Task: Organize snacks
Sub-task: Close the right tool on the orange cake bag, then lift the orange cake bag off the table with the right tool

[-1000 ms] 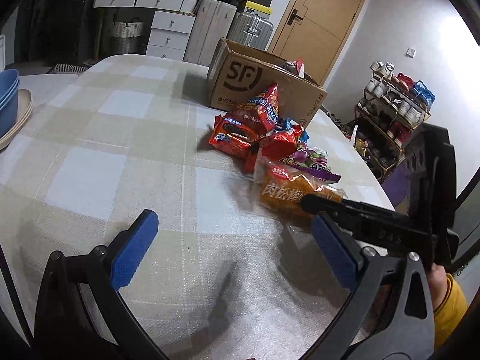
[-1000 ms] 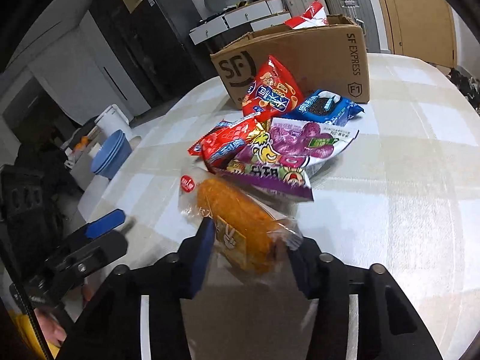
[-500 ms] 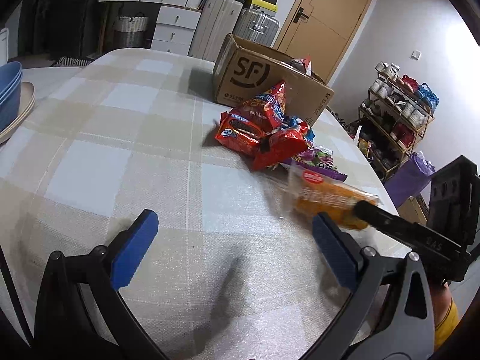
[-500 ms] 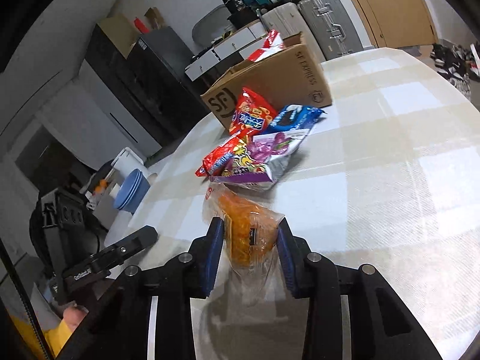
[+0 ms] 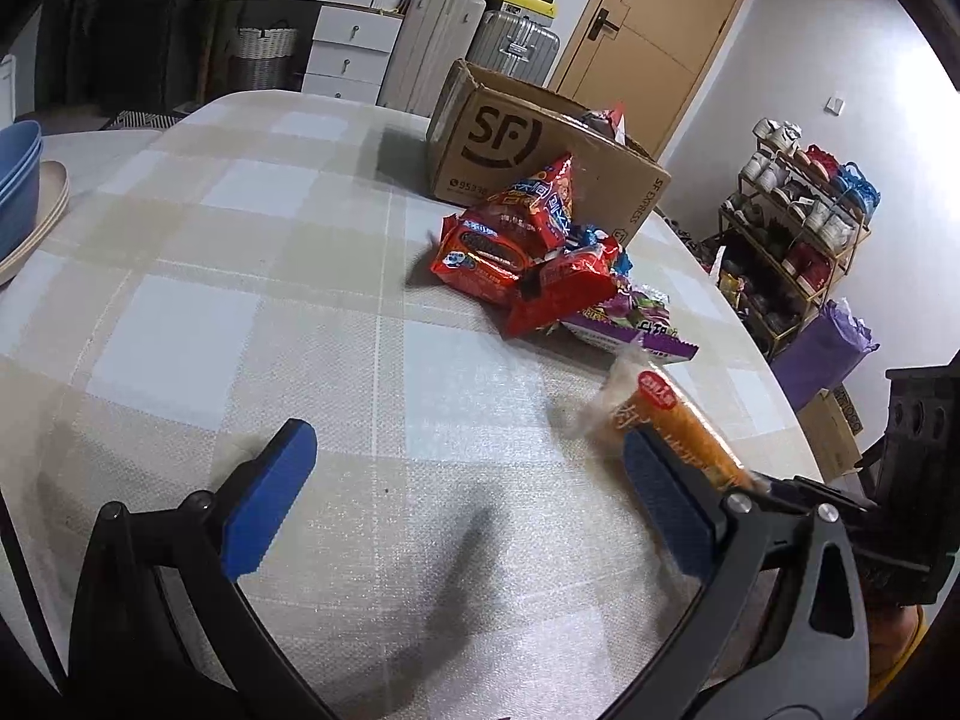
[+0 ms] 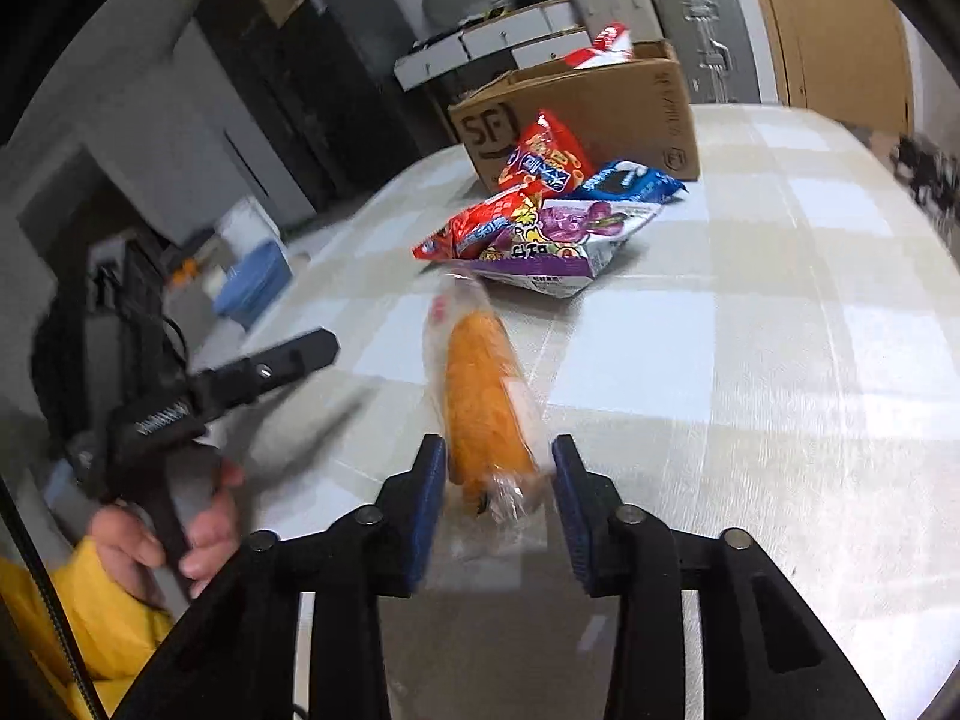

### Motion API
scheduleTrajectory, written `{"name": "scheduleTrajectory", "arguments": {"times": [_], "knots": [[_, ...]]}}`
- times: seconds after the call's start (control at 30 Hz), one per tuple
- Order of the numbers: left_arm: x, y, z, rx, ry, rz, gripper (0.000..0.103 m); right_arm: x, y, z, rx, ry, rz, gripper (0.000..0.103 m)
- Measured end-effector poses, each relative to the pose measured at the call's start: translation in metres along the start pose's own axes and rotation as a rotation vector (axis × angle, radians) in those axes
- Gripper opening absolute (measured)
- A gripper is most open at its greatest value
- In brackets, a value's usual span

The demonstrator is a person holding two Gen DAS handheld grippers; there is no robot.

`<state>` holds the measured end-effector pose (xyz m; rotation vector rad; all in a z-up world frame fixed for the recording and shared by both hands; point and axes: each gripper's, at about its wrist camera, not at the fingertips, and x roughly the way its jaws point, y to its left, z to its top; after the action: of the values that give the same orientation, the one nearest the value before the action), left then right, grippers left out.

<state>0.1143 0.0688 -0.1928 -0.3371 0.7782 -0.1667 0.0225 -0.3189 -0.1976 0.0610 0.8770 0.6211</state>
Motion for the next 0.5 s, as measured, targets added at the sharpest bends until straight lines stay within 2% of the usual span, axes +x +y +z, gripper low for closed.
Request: {"name": "scheduleTrajectory", "arguments": {"times": [0.03,0.07,0.23,0.3,0.33,0.37,0.5], "knots": [[0.0,0.0,0.0,-0.005,-0.002,-0.008,0.102,0.002,0.003,0.003,-0.025,0.001,-0.013,0.056],[0.0,0.002,0.0,-0.011,-0.002,-0.015,0.102,0.007,0.006,0.006,-0.047,0.008,-0.026,0.058],[-0.002,0.006,0.0,-0.033,-0.009,-0.041,0.102,0.035,0.017,0.026,-0.103,0.074,-0.057,0.058],[-0.003,0.007,0.0,-0.037,-0.01,-0.047,0.102,0.044,0.018,0.028,-0.104,0.102,-0.086,0.054],[-0.004,0.007,-0.001,-0.039,-0.011,-0.049,0.102,0.044,0.019,0.028,-0.107,0.099,-0.101,0.044],[-0.004,0.008,-0.001,-0.041,-0.012,-0.051,0.102,0.043,0.02,0.027,-0.11,0.094,-0.103,0.039],[-0.003,0.008,-0.001,-0.041,-0.008,-0.054,0.102,0.034,0.016,0.025,-0.07,0.047,-0.065,0.037]]}}
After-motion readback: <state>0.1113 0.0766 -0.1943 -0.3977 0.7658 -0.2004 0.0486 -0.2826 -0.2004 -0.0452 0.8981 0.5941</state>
